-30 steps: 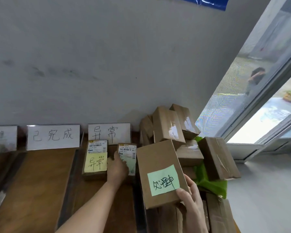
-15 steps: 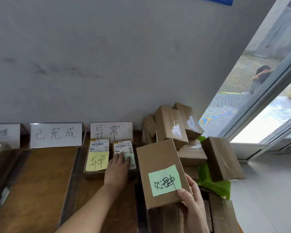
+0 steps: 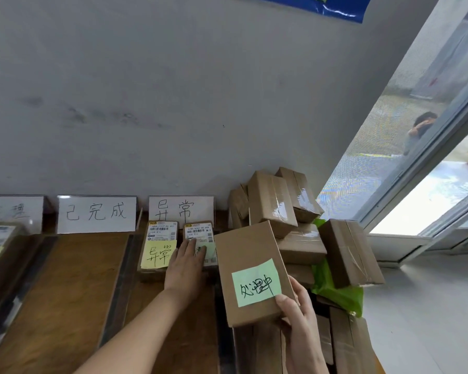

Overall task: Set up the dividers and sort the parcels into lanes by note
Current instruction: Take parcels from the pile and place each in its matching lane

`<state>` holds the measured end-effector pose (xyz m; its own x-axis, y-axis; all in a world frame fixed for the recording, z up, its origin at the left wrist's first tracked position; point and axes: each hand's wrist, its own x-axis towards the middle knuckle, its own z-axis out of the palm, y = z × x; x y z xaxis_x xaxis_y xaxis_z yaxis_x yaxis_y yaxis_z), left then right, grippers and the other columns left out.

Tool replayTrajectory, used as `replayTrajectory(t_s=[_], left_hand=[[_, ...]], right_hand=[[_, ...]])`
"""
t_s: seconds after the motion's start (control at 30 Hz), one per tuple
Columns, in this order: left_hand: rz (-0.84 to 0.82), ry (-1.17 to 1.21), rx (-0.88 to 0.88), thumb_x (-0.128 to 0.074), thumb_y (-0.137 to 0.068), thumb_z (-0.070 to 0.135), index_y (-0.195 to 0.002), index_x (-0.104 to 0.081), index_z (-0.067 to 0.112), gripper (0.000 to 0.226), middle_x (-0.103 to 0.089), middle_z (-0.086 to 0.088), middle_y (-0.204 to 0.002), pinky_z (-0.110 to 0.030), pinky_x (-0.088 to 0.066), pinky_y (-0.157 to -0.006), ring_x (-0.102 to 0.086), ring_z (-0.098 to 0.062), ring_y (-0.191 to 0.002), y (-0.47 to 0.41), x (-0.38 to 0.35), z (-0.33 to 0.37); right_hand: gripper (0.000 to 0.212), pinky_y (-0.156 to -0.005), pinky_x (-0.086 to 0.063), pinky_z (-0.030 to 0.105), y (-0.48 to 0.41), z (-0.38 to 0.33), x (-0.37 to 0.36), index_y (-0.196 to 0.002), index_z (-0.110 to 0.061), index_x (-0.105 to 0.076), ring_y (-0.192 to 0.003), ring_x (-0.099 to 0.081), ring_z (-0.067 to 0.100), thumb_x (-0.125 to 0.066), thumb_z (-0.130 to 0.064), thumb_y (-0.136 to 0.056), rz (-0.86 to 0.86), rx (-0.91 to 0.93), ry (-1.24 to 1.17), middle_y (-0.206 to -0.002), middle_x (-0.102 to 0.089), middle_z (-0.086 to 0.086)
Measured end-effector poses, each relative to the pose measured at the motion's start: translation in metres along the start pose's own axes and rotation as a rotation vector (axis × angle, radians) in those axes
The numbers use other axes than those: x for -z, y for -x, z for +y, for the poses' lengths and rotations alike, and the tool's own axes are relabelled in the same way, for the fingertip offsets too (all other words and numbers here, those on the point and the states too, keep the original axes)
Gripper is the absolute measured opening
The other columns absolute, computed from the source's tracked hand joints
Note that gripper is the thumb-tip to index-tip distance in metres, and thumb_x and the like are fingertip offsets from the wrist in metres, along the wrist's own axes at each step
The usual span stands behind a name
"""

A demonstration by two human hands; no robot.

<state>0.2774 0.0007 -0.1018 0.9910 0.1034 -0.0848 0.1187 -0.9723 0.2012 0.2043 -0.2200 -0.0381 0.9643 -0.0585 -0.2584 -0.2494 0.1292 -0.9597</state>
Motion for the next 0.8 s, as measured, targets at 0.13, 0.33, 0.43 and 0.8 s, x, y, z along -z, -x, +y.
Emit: replayTrajectory(t_s=[0.13, 0.33, 0.43, 0.8], left_hand=[[0.117, 0.180, 0.059, -0.058, -0.096, 0.028, -0.152, -0.029, 0.029, 0.063, -0.020, -0.003, -0.162, -0.041, -0.015, -0.120, -0.011, -0.023, -0.150, 0.027, 0.024, 0.007], [0.334, 0.444, 0.109, -0.054, -0.097, 0.020, -0.147, -0.040, 0.022, 0.052, -0.041, 0.000, -0.151, -0.035, -0.031, -0.116, -0.035, -0.018, -0.140, 0.090, 0.056, 0.012], [0.379, 0.751, 0.179, -0.043, -0.103, 0.022, -0.144, -0.045, 0.019, 0.041, -0.046, 0.003, -0.147, -0.024, -0.029, -0.108, -0.039, -0.013, -0.137, 0.141, 0.074, 0.022], [0.312, 1.310, 0.424, -0.057, -0.092, 0.046, -0.148, -0.037, 0.034, 0.061, -0.050, 0.010, -0.143, -0.041, -0.041, -0.110, -0.046, -0.011, -0.131, 0.284, 0.085, 0.014]], right_hand=[[0.088, -0.077, -0.051, 0.034, 0.011, -0.001, -0.004, -0.127, -0.025, -0.053, -0.096, -0.068, 0.022, -0.074, -0.046, -0.044, -0.033, -0.019, -0.028, -0.103, -0.075, -0.001], [0.084, -0.075, -0.052, 0.029, 0.037, -0.008, -0.012, -0.134, -0.019, -0.049, -0.087, -0.071, 0.010, -0.078, -0.039, -0.058, -0.108, -0.028, -0.075, -0.097, -0.075, -0.005], [0.073, -0.067, -0.052, 0.026, 0.061, -0.011, -0.016, -0.136, -0.018, -0.046, -0.085, -0.070, 0.011, -0.077, -0.030, -0.072, -0.172, -0.063, -0.095, -0.093, -0.074, -0.004], [0.086, -0.100, -0.049, 0.046, 0.149, 0.001, -0.057, -0.138, -0.028, -0.041, -0.109, -0.057, 0.019, -0.065, -0.060, -0.062, -0.407, -0.117, 0.043, -0.122, -0.060, 0.002]])
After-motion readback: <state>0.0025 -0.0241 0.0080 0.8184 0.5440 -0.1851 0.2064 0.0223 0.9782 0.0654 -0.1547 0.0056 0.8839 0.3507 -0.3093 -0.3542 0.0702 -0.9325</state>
